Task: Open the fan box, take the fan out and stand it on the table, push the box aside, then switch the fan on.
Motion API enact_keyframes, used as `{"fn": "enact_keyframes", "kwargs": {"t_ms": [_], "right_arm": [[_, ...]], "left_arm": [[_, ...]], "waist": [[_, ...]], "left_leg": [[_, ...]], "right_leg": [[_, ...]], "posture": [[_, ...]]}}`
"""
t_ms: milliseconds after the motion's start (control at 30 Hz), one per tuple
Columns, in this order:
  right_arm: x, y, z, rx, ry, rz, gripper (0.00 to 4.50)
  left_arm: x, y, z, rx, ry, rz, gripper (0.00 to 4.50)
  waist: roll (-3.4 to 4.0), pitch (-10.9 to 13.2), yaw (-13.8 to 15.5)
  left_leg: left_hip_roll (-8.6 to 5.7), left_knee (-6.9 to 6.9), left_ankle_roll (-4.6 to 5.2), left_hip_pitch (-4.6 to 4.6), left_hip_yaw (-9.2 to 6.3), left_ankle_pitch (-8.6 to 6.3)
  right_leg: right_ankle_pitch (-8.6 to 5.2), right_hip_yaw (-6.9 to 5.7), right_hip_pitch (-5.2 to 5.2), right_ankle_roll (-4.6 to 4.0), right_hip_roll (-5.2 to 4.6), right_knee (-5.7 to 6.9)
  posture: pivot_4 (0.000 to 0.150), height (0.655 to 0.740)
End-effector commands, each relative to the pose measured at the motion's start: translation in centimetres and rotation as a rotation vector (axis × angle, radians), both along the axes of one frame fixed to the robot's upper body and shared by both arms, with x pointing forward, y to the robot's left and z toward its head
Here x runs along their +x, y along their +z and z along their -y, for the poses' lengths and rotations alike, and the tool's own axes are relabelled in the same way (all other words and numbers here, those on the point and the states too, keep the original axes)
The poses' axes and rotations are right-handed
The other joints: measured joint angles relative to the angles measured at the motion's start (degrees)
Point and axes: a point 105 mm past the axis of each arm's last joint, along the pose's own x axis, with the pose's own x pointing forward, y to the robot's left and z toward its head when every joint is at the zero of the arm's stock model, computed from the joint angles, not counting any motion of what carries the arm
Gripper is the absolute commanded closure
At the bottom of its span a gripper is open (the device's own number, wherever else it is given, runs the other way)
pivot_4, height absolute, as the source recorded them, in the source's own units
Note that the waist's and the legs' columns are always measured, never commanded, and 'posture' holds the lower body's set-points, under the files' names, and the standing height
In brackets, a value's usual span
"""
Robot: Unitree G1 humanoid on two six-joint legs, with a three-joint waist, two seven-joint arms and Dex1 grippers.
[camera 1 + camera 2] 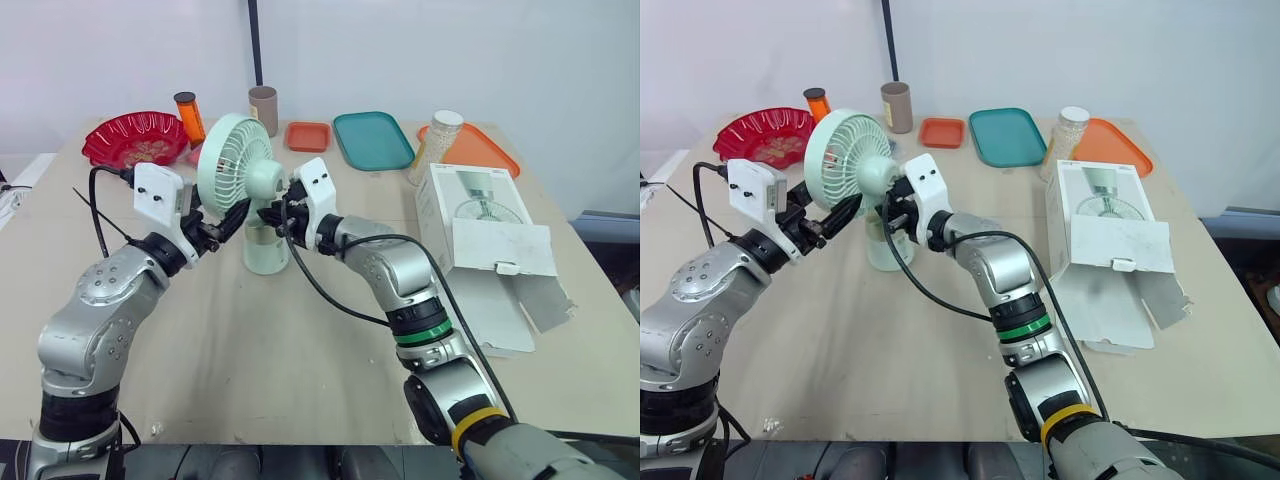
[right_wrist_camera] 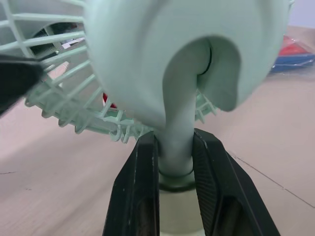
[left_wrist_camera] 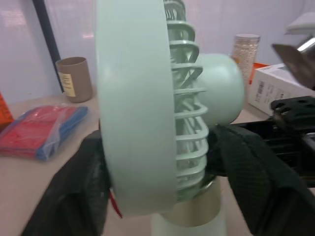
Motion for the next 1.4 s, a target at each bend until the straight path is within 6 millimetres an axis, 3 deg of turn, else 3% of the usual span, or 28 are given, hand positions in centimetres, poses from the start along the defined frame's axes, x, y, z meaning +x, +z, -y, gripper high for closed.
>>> {"fn": "enact_keyframes", "kwargs": {"t_ms": [33, 233, 367, 500, 633, 667, 767, 800, 833, 867, 900, 967, 1133, 1267, 1400], "right_arm": [[-0.4, 2.5, -0.4, 0.061, 0.024, 0.074, 4.11], [-0.1, 2.5, 0.1, 0.066, 0.012, 0.074, 4.11], [0.3, 3.2, 1.1, 0.084, -0.002, 0.088, 4.11], [0.0, 4.1, 2.5, 0.112, 0.039, 0.111, 4.11], [-1.1, 4.6, 4.0, 0.121, 0.129, 0.132, 4.11], [-1.6, 4.5, 4.3, 0.115, 0.166, 0.140, 4.11], [-4.3, 4.1, 5.7, 0.082, 0.325, 0.179, 4.11], [-5.2, 3.8, 6.1, 0.070, 0.376, 0.185, 4.11], [-5.9, 3.4, 6.5, 0.059, 0.413, 0.186, 4.11], [-6.4, 3.2, 6.7, 0.052, 0.435, 0.187, 4.11], [-6.9, 3.0, 7.1, 0.056, 0.459, 0.184, 4.11], [-7.5, 2.4, 7.7, 0.054, 0.478, 0.179, 4.11], [-8.7, 0.5, 8.1, 0.023, 0.519, 0.191, 4.11], [-9.3, -0.3, 7.9, 0.022, 0.546, 0.200, 4.11], [-9.4, -1.9, 7.5, -0.034, 0.556, 0.206, 4.11]], "left_arm": [[-1.3, 2.2, -0.5, 0.003, -0.029, 0.083, 0.04], [-2.5, 3.8, -2.4, -0.023, -0.074, 0.096, 0.04], [-3.3, 4.0, -6.9, 0.041, 0.015, 0.060, 0.04], [-3.5, 5.3, -10.4, -0.008, 0.089, 0.064, 0.04], [-3.4, 4.9, -11.9, -0.016, 0.101, 0.038, 0.04], [-3.6, 4.4, -11.8, -0.017, 0.072, 0.016, 0.04], [-3.9, 2.2, -11.3, -0.038, -0.015, -0.053, 0.74], [-3.9, 1.3, -11.0, -0.038, -0.038, -0.078, 1.24], [-4.0, 0.6, -10.6, -0.042, -0.063, -0.096, 1.24], [-4.0, 0.1, -10.4, -0.042, -0.078, -0.106, 1.79], [-3.9, -0.9, -9.8, -0.050, -0.100, -0.131, 1.92], [-4.0, -2.4, -8.6, -0.063, -0.151, -0.162, 2.87], [-4.8, -5.8, -5.2, -0.010, -0.288, -0.241, 4.48], [-5.0, -7.3, -3.8, 0.029, -0.371, -0.271, 4.48], [-4.0, -8.1, -2.7, 0.103, -0.375, -0.258, 4.48]], "waist": [[0.00, 0.00, -0.03], [0.01, 0.00, -0.02], [0.03, 0.02, -0.46], [0.02, 0.02, -0.25], [0.03, 0.03, -0.23], [0.03, 0.03, -0.24], [0.04, 0.03, -0.24], [0.03, 0.03, -0.24], [0.04, 0.03, -0.23], [0.04, 0.03, -0.18], [0.04, 0.03, -0.11], [0.04, 0.03, -0.16], [0.03, 0.02, -0.24], [0.04, 0.03, -0.27], [0.04, 0.03, -0.18]], "left_leg": [[0.00, 0.00, 0.00, 0.01, 0.00, 0.00], [0.01, 0.00, 0.00, 0.01, 0.00, 0.00], [0.02, -0.06, 0.00, 0.02, 0.01, 0.00], [0.00, -0.08, -0.05, 0.00, -0.03, 0.03], [0.01, -0.11, -0.04, 0.01, -0.02, 0.03], [0.00, -0.15, -0.05, 0.01, -0.01, 0.03], [0.01, -0.26, -0.04, 0.01, 0.02, 0.03], [0.01, -0.30, -0.04, 0.01, 0.02, 0.03], [0.01, -0.32, -0.04, 0.01, 0.02, 0.02], [0.02, -0.32, -0.04, 0.01, 0.01, 0.02], [0.01, -0.32, -0.04, 0.02, 0.03, 0.02], [0.01, -0.30, -0.05, 0.06, 0.05, 0.03], [0.06, -0.29, -0.06, 0.10, 0.05, 0.04], [0.04, -0.30, -0.06, 0.09, 0.07, 0.04], [0.04, -0.28, -0.07, 0.11, 0.06, 0.05]], "right_leg": [[0.00, 0.01, 0.00, 0.00, 0.00, 0.00], [0.00, -0.01, 0.00, 0.00, 0.01, -0.01], [0.00, 0.02, -0.04, -0.01, 0.02, 0.00], [-0.01, -0.03, -0.03, -0.01, 0.00, -0.01], [-0.01, -0.03, -0.04, -0.01, 0.00, -0.04], [-0.01, -0.03, -0.04, 0.00, -0.01, -0.05], [-0.01, -0.01, -0.04, 0.00, -0.03, -0.13], [-0.02, -0.02, -0.04, 0.00, -0.04, -0.16], [-0.03, -0.02, -0.04, 0.00, -0.04, -0.18], [-0.03, -0.03, -0.04, 0.00, -0.03, -0.18], [-0.04, -0.02, -0.04, 0.00, -0.05, -0.18], [-0.03, 0.00, -0.02, -0.01, -0.05, -0.13], [0.00, 0.02, -0.02, -0.06, 0.02, -0.09], [-0.01, 0.04, -0.02, -0.04, 0.01, -0.10], [-0.01, 0.03, 0.01, -0.04, 0.01, -0.09]], "posture": [[0.150, 0.7400], [0.150, 0.7400], [0.150, 0.7400], [0.150, 0.7400], [0.150, 0.7400], [0.150, 0.7400], [0.150, 0.7400], [0.150, 0.7400], [0.150, 0.7400], [0.150, 0.7400], [0.150, 0.7400], [0.150, 0.7400], [0.150, 0.7400], [0.150, 0.7400], [0.150, 0.7400]]}}
